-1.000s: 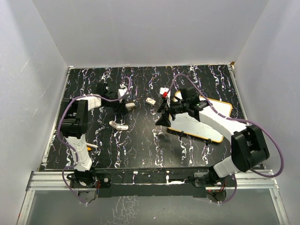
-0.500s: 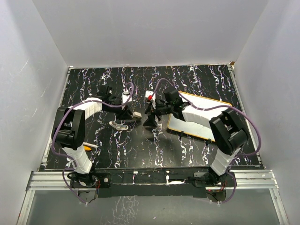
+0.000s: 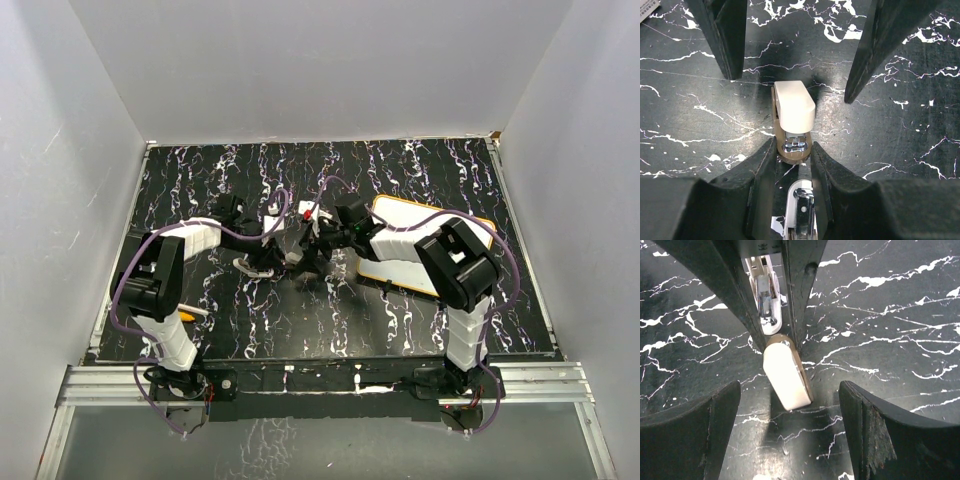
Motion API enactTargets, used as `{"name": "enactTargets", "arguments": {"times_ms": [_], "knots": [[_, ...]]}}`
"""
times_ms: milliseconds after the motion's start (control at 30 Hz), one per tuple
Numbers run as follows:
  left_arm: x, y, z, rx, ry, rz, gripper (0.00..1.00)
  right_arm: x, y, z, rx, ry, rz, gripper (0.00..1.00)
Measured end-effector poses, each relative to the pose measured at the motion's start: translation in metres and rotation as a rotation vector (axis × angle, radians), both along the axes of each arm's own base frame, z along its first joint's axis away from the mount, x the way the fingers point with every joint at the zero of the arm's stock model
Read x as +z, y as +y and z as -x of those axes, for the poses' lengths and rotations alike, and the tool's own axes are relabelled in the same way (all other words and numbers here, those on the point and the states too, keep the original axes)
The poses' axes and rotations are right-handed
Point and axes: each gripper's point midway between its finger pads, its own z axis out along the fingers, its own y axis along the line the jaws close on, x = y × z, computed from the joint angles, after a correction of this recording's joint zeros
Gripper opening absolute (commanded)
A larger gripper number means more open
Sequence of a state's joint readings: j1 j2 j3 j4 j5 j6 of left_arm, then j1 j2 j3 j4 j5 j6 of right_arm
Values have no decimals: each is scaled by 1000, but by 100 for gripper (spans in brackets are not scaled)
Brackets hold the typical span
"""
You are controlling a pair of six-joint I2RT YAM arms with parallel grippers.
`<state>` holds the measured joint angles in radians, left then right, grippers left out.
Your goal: Load the staples into the stapler
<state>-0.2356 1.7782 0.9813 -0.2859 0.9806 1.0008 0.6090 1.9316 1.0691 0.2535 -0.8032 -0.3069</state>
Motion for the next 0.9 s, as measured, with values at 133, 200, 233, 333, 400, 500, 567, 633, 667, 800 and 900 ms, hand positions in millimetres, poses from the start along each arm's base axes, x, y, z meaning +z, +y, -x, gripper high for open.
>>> {"name": "enactTargets", "arguments": {"times_ms": [133, 200, 233, 333, 400, 500, 567, 633, 667, 800, 900], "knots": [[-1, -2, 2, -7, -6, 2, 0, -1, 9, 2, 6, -7, -7, 81], [-2, -2, 4, -10, -5, 3, 0, 0, 15, 0, 11, -10, -15, 78], [-2, -2, 4, -10, -5, 4, 0, 0, 18, -1, 13, -12, -19, 76], [-2, -3, 4, -12, -7, 6, 0, -1, 21, -3, 10, -3, -22, 65], [-2, -3, 5, -13, -8, 7, 0, -2, 21, -3, 5, 6, -22, 55], [-5, -3, 6, -14, -9, 9, 0, -1, 22, -3, 6, 11, -29, 37], [-6, -3, 6, -13, -15, 8, 0, 0, 22, -1, 13, 17, -33, 28], [-8, -2, 6, -11, -18, 3, 0, 0, 25, 3, 28, 11, -33, 21], [-8, -2, 6, -10, -18, 1, 0, 0, 25, 2, 30, 3, -32, 18], [-9, -1, 5, -8, -24, -7, 0, 0, 24, 1, 35, -15, -32, 12], [-10, -1, 3, -8, -35, -14, 0, 2, 21, 1, 35, -23, -33, 11]]}}
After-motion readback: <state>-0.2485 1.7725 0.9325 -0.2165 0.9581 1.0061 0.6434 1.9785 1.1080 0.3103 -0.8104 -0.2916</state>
